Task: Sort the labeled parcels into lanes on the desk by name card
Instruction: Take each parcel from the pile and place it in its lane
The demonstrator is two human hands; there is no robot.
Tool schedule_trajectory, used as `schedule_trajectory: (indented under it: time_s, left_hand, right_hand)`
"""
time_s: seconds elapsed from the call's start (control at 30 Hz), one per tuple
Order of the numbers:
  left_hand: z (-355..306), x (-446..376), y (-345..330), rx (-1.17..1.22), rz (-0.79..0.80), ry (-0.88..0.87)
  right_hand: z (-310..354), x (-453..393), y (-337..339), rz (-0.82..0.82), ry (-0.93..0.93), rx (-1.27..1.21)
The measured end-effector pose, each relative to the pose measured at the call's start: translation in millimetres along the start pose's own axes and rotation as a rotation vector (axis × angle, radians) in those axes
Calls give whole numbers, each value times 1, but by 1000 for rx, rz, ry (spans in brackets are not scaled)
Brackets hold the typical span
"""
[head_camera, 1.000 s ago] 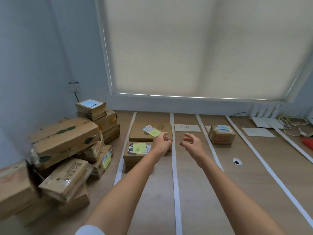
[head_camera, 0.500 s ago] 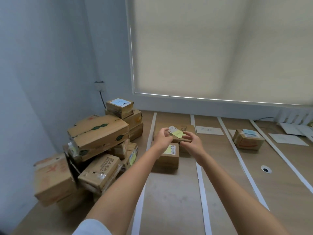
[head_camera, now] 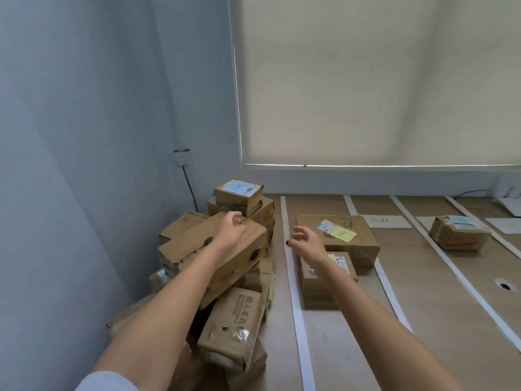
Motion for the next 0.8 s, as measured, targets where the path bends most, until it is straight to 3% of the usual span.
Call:
schedule_trajectory:
  time_s: [0.2,0.33,0.57,0.8]
  left_hand:
    - [74,-32,90,-359,-143,13]
    - [117,-41,124,-485,-204,143]
    - [166,-40,131,-273,-155,309]
    - [163,-35,130,-259,-220,349]
  right_hand:
    - [-5,-18,-59,75,-107,16]
    - [-6,-31,-88,96,-101,65]
    - [-10,-54,-107,45,-136,124]
    - [-13,-54,-104,12,-116,82]
Point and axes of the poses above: each hand's wrist, its own x-axis away from the middle knuckle, its own y-axis out of the back of the hand, z = x × y, the point moved 6 cm from there along -x, towards the middle knuckle, and after that the axes turned 5 degrees about -z, right-handed, at the moved point
